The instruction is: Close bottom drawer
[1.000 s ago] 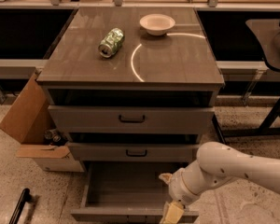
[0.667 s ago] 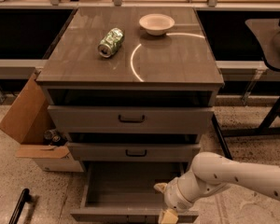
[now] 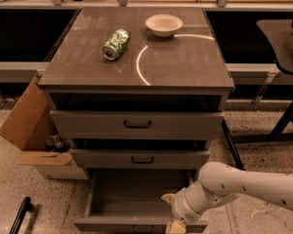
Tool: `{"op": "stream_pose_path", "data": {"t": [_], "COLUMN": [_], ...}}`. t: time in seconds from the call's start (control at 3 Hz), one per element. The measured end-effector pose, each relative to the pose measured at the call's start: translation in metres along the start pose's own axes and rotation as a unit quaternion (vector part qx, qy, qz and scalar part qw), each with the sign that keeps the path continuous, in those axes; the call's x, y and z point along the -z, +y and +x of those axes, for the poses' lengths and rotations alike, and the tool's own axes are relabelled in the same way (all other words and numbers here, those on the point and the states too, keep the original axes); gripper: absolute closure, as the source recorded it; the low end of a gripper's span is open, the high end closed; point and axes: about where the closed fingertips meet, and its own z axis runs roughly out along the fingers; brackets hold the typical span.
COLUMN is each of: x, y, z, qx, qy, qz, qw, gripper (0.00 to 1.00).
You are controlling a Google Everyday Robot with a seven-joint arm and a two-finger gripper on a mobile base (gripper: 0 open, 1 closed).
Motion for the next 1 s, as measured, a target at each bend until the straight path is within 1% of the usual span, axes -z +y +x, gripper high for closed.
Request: {"op": "stream_pose_path", "data": {"t": [0.33, 0.67, 1.0], "x": [-0.027, -0.052, -0.072], "y": [-0.018, -0.033, -0.045], "z": [0.039, 0.086, 0.129], "qx": [-0.012, -0.036, -0.064], "qy": [0.017, 0.024, 0.023], "qz": [-0.002, -0.003, -0.005], "qw": [0.9998, 0.9991, 0.9977], "gripper": [0.00, 0.18, 0.42]}}
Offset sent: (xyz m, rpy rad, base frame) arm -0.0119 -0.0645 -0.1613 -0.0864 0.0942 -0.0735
